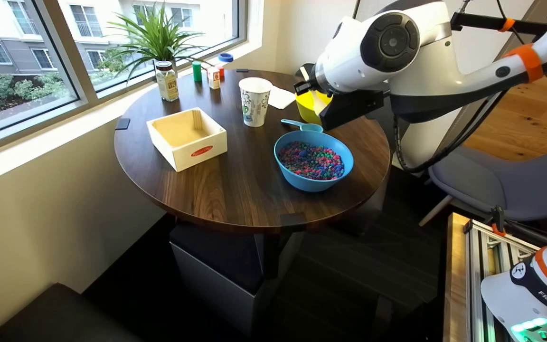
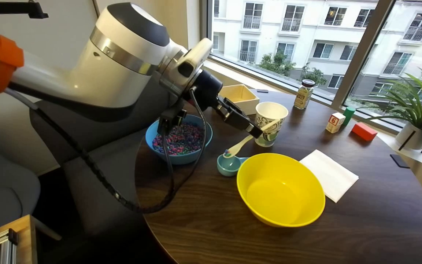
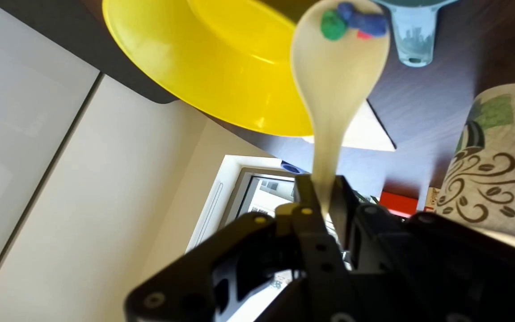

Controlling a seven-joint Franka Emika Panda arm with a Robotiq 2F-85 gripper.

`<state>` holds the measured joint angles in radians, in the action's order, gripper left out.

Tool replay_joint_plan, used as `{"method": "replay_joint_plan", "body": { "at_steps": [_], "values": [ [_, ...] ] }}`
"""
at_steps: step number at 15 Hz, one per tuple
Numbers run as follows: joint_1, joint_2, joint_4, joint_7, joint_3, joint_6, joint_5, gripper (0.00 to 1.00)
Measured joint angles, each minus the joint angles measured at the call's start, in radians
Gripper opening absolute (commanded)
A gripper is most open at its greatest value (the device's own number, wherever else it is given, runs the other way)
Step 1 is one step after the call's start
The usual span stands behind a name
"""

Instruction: Use the spoon to take one scoop from the blue bowl, empty it into the measuring cup and then take another scoop and empty into the yellow bowl

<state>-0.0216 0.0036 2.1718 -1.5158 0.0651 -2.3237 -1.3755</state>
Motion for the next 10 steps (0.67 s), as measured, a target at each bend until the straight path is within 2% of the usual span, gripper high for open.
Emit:
{"method": "replay_joint_plan", "body": {
  "at_steps": [10],
  "values": [
    [-0.021,0.031,-0.006,-0.141,0.002,0.02,-0.143,0.03]
  ]
}}
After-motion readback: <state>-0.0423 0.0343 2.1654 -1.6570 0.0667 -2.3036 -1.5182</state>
